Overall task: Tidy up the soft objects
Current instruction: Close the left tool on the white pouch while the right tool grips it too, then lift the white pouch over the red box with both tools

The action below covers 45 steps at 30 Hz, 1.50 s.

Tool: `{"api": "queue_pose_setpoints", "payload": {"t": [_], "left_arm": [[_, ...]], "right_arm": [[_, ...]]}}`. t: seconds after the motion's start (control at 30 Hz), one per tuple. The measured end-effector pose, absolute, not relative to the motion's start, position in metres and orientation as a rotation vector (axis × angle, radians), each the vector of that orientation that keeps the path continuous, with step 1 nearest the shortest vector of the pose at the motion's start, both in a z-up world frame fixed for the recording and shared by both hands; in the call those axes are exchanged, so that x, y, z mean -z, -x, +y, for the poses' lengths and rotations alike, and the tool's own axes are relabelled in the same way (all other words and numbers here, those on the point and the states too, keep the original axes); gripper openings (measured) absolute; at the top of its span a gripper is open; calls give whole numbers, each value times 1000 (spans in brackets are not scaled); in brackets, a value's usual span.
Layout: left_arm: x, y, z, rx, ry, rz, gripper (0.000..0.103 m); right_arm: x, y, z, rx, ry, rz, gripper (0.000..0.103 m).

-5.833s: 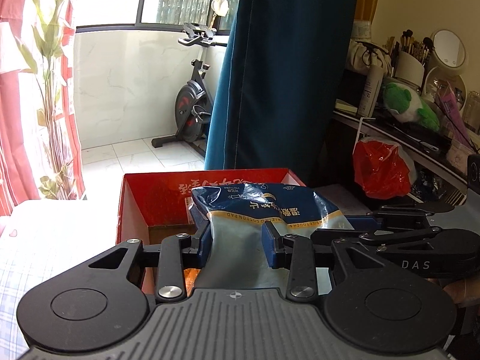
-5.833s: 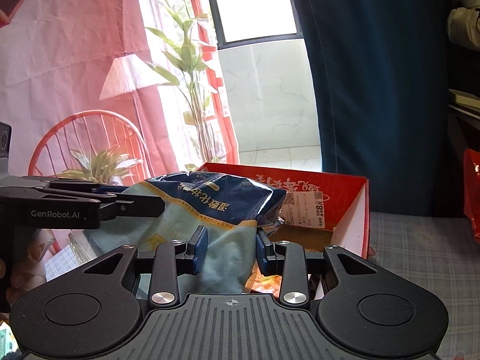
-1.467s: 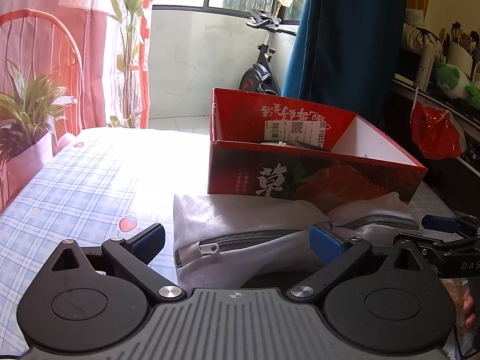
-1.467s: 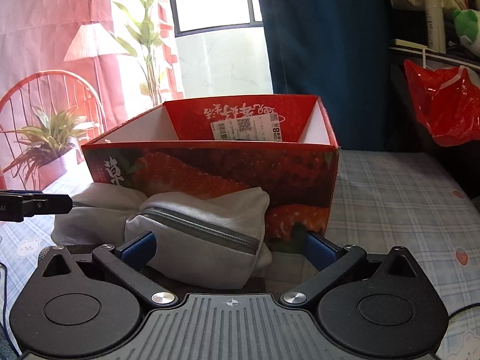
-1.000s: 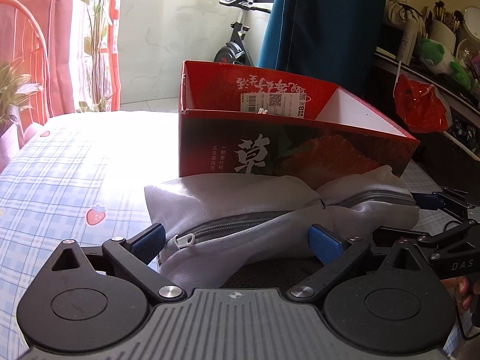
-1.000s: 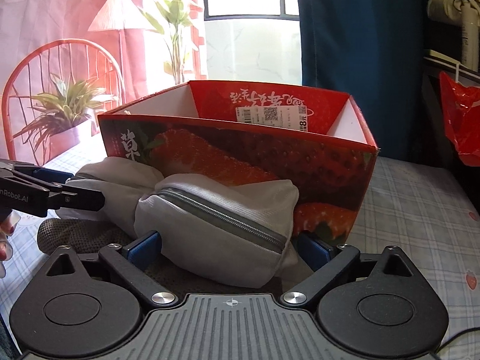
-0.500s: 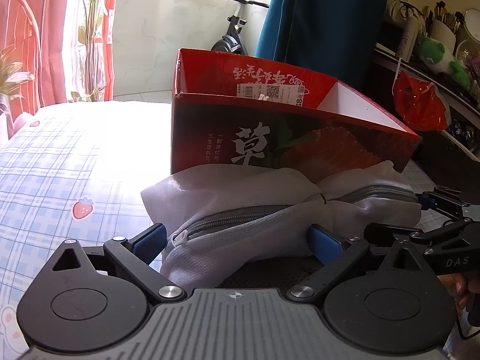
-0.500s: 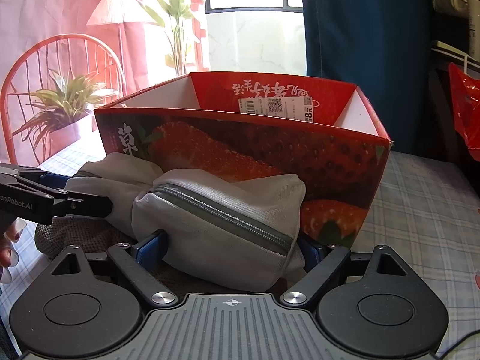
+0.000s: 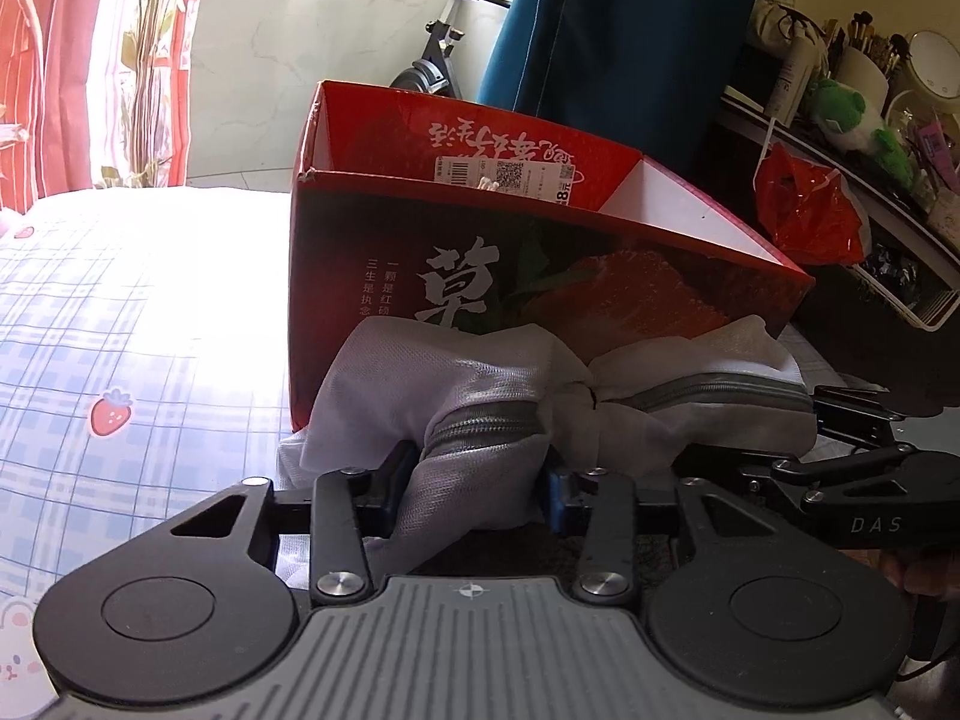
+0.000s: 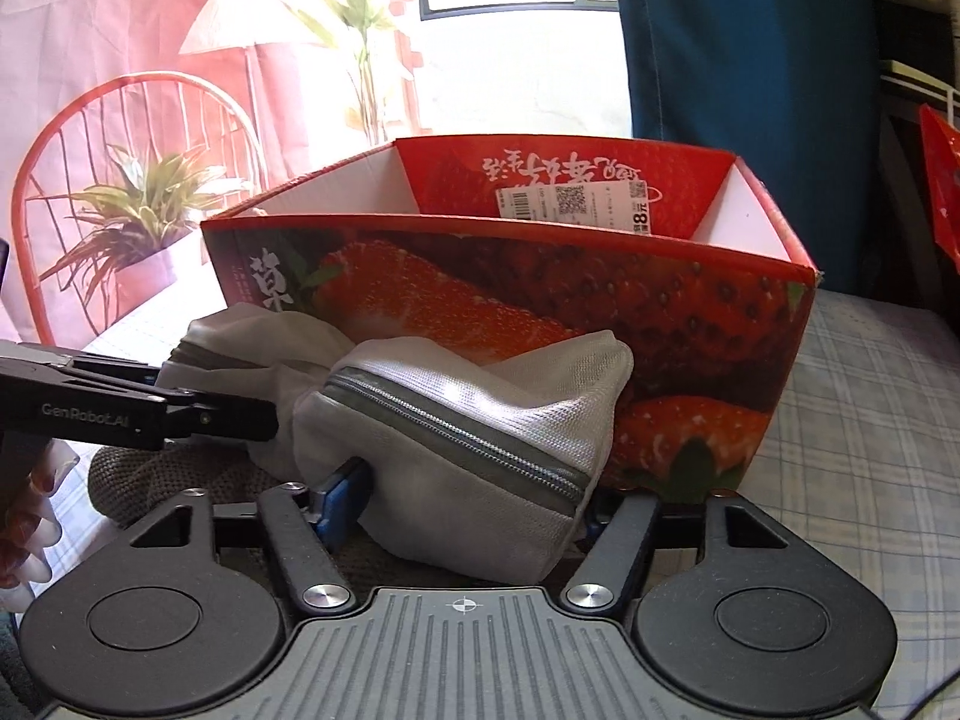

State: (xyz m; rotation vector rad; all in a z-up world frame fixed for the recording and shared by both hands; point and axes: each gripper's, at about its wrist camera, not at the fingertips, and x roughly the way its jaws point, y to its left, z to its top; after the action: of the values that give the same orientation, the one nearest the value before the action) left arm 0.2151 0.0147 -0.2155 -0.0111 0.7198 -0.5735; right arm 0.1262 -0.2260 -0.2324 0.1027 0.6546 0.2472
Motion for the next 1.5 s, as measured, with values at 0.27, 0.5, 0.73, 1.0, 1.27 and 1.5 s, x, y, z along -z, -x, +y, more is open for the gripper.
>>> {"api": "queue_pose_setpoints", "payload": {"t": [0.27, 0.5, 0.73, 1.0, 1.27, 1.5], "left_arm": [[197, -194, 18, 538, 12, 665, 28], [169, -171, 16, 537, -5, 582, 27], [154, -142, 17, 515, 16, 531, 27], [145, -124, 14, 521, 7, 510, 27], [126, -126, 8, 532, -29, 461, 27], [92, -182, -4, 578, -20, 475, 27]], "right_arm": [[215, -109, -226, -260, -125, 592, 47], [197, -90, -231, -262, -152, 524, 46], [183, -68, -235, -281, -167, 474, 46], [174, -49, -241, -278, -179, 449, 46], [158, -49, -244, -278, -173, 424, 46], [116, -98, -262, -304, -120, 423, 46]]}}
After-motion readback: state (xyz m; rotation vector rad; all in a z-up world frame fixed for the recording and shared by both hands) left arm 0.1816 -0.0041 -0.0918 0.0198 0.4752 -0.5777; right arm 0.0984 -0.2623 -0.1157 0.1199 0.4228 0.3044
